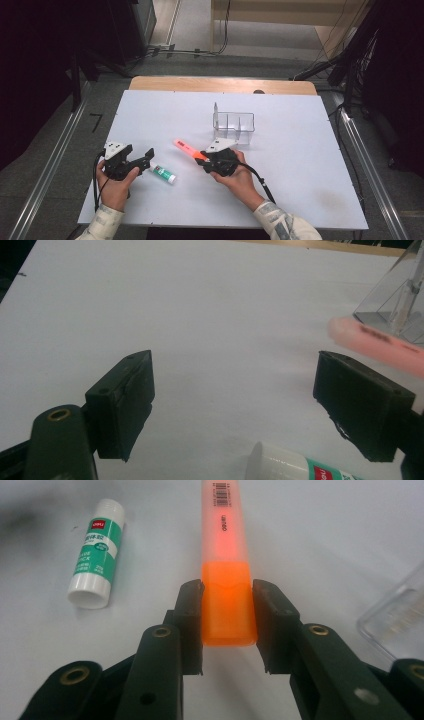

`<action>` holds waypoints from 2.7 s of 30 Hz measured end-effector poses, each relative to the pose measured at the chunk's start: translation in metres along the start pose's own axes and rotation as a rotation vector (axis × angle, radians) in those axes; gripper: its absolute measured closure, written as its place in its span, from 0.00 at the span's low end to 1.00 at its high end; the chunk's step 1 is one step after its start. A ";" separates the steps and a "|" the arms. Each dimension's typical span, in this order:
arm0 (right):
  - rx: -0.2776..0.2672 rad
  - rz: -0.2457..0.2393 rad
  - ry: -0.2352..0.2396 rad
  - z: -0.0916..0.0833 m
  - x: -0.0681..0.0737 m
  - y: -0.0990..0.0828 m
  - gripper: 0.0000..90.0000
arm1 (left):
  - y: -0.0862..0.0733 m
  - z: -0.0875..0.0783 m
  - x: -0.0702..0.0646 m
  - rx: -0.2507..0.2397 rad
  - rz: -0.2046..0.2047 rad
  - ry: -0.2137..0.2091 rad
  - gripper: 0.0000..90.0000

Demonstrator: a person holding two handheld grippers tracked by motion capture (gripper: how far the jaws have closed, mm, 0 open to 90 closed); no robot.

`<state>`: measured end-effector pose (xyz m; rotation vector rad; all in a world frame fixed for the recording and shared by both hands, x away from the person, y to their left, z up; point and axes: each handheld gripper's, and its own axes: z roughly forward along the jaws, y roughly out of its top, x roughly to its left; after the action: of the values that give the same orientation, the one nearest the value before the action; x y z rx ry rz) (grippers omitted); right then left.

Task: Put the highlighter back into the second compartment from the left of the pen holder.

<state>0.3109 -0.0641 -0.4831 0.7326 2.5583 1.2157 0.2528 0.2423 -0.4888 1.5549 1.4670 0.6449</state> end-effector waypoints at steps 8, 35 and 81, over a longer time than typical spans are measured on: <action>-0.011 0.022 -0.008 -0.023 -0.013 -0.009 0.72 | 0.000 0.000 -0.001 -0.001 0.001 0.001 0.19; -0.047 0.050 -0.035 -0.081 -0.025 -0.022 0.72 | 0.000 0.000 -0.001 -0.001 -0.001 -0.002 0.19; -0.045 0.161 -0.230 -0.124 -0.080 -0.026 0.72 | -0.001 0.002 -0.003 0.007 0.006 -0.001 0.19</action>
<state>0.3217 -0.2016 -0.4257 1.0213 2.3155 1.1559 0.2534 0.2384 -0.4899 1.5657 1.4661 0.6433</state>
